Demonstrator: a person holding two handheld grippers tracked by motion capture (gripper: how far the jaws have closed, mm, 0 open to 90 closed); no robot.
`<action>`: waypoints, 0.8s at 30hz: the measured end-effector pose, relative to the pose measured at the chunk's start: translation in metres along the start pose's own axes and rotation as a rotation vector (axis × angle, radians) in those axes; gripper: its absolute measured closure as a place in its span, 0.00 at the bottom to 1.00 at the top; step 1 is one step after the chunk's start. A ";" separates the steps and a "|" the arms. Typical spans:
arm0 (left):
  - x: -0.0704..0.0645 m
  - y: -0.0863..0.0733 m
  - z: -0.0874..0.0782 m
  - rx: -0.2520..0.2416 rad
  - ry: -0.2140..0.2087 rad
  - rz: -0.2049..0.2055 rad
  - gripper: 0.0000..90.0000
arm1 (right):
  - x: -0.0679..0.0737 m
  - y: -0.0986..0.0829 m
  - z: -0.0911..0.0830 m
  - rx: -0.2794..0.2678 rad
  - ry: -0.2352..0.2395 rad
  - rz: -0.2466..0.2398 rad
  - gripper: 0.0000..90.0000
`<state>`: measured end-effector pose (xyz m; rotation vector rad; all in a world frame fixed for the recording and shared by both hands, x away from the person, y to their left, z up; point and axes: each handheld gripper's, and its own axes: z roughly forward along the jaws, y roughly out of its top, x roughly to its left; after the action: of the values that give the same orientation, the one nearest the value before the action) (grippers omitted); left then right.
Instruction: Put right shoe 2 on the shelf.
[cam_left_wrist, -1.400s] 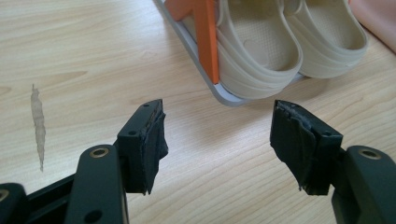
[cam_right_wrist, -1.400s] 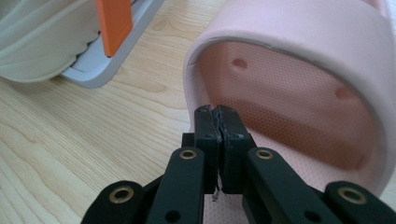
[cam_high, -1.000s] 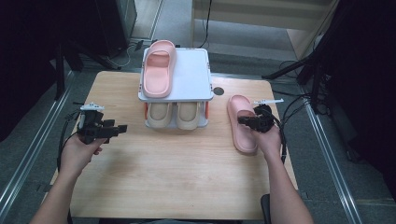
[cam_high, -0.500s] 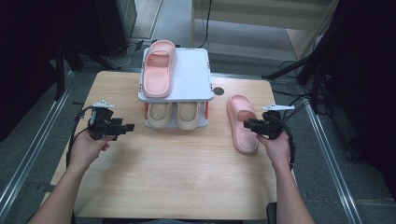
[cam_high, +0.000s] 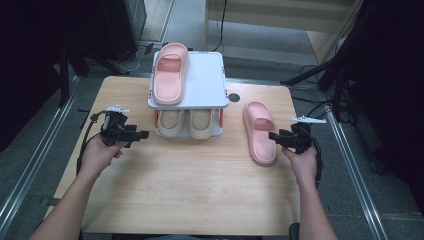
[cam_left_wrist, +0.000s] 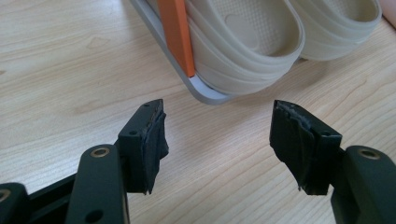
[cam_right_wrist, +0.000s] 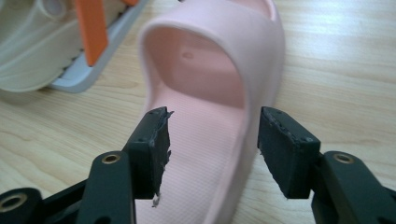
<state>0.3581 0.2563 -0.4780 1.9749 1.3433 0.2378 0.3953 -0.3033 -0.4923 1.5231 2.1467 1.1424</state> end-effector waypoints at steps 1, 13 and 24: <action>0.000 0.000 0.000 0.000 -0.003 0.000 0.40 | -0.002 -0.001 0.001 0.008 -0.007 0.002 0.49; -0.001 -0.012 -0.006 0.016 -0.021 -0.004 0.39 | -0.006 0.006 0.017 0.020 -0.051 -0.013 0.52; 0.006 -0.030 -0.018 0.020 0.010 -0.032 0.39 | -0.011 0.020 0.041 0.019 -0.086 0.010 0.57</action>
<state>0.3294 0.2752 -0.4856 1.9695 1.3876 0.2199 0.4385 -0.2926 -0.5073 1.5634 2.1013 1.0428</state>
